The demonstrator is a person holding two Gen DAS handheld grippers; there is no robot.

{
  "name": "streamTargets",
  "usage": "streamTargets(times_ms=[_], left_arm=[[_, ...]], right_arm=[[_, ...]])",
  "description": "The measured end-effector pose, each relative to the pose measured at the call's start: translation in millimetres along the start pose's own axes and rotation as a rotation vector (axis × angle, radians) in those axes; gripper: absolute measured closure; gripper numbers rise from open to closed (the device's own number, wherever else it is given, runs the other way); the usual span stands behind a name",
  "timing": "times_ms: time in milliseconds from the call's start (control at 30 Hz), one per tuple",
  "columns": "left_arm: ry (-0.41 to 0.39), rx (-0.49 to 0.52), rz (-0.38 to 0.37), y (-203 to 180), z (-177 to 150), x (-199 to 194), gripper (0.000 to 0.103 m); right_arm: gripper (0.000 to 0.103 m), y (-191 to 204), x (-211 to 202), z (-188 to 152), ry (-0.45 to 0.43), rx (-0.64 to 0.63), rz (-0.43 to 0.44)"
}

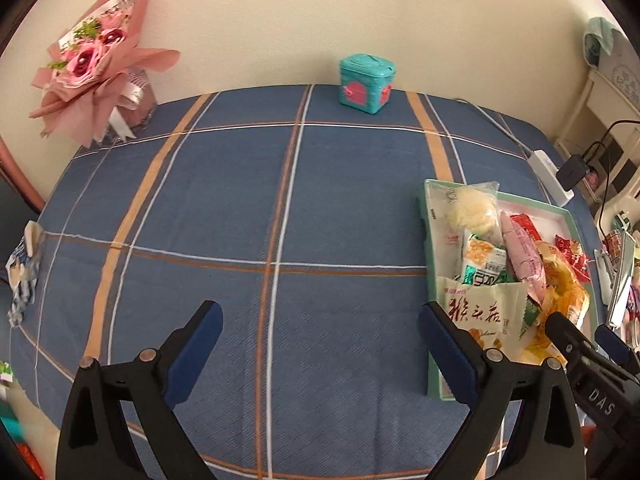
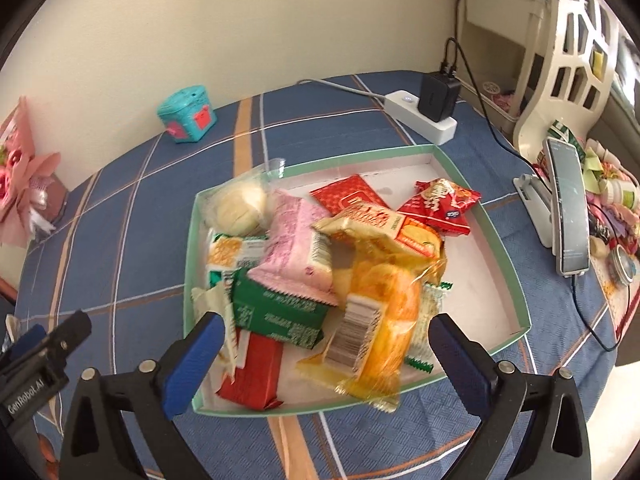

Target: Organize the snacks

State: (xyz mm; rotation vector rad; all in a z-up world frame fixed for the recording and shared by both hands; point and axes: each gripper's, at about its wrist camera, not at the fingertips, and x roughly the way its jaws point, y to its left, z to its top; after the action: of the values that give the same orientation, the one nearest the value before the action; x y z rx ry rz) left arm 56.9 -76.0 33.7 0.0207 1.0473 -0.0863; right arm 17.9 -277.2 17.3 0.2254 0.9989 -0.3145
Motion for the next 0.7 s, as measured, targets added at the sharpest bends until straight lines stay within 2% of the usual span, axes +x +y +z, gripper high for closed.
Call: streamTargets(times_ms=[133,700], left_arm=[[-0.015,0.0,0.019,8,-8,-10,0.005],[-0.004,0.017,0.022,21,-32,-28,0.005]], right_arm=[[0.0,16,-4,-9,0.0,-0.063,-0.006],[0.0,33,-17,-25,-0.013,-0.133,-0.007]])
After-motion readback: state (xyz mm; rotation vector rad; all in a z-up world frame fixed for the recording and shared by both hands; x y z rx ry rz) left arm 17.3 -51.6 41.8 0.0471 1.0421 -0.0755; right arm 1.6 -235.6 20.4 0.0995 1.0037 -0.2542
